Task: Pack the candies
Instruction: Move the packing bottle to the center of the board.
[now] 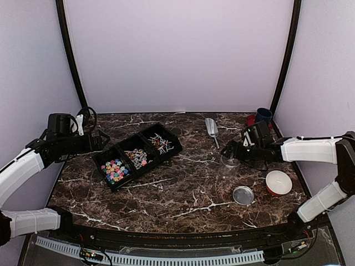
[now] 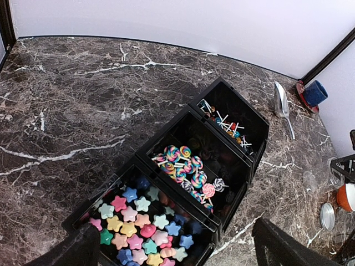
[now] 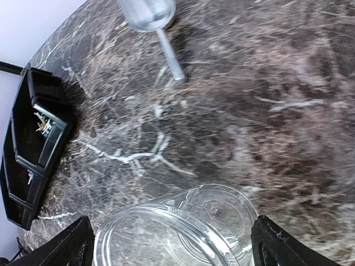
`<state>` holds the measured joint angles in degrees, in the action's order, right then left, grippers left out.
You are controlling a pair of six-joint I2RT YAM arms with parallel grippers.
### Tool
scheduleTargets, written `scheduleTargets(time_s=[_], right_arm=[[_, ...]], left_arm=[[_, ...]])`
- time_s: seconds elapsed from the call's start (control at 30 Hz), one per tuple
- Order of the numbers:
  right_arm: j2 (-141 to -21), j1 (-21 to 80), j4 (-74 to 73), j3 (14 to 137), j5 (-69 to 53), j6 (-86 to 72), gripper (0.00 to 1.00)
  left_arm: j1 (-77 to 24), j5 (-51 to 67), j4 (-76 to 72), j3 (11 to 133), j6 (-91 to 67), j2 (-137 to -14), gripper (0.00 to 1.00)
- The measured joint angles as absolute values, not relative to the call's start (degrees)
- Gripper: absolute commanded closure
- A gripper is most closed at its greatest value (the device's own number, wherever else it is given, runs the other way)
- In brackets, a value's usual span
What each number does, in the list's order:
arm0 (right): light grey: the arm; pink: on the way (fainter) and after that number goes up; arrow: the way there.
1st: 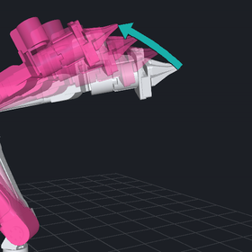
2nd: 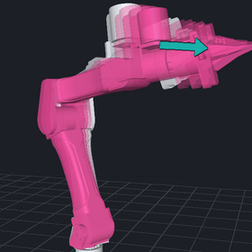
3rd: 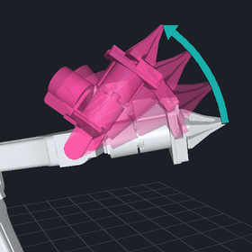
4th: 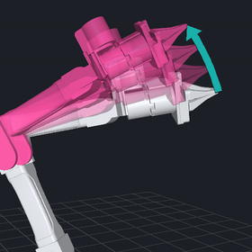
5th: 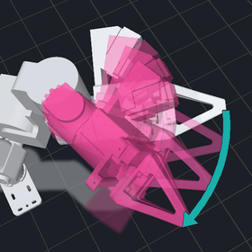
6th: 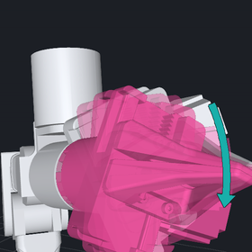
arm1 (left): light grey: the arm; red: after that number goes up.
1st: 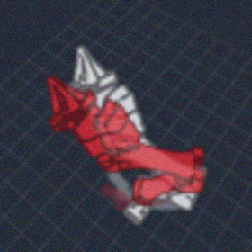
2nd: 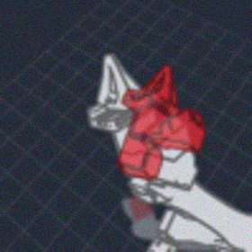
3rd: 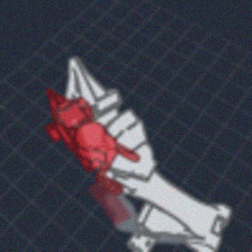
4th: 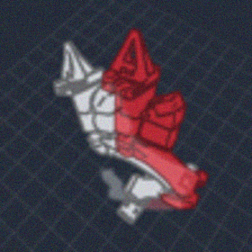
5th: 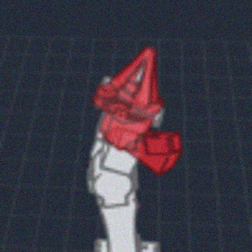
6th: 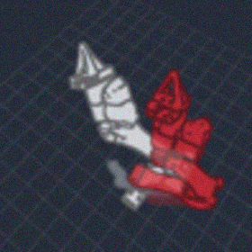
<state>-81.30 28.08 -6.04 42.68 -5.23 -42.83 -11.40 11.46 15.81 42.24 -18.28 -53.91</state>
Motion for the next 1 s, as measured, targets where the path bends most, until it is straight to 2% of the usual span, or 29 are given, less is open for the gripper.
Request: scheduleTargets(time_s=[0.57,1.0], right_arm=[[-96.6,41.5,0.4,54.7,-6.4,-47.2,0.02],[-97.4,45.7,-6.1,58.9,-5.4,-45.3,0.02]], left_arm=[[-11.4,11.4,15.7,42.2,-18.3,-54.0,0.01],[-11.4,11.4,15.7,42.2,-18.3,-54.0,0.01]])
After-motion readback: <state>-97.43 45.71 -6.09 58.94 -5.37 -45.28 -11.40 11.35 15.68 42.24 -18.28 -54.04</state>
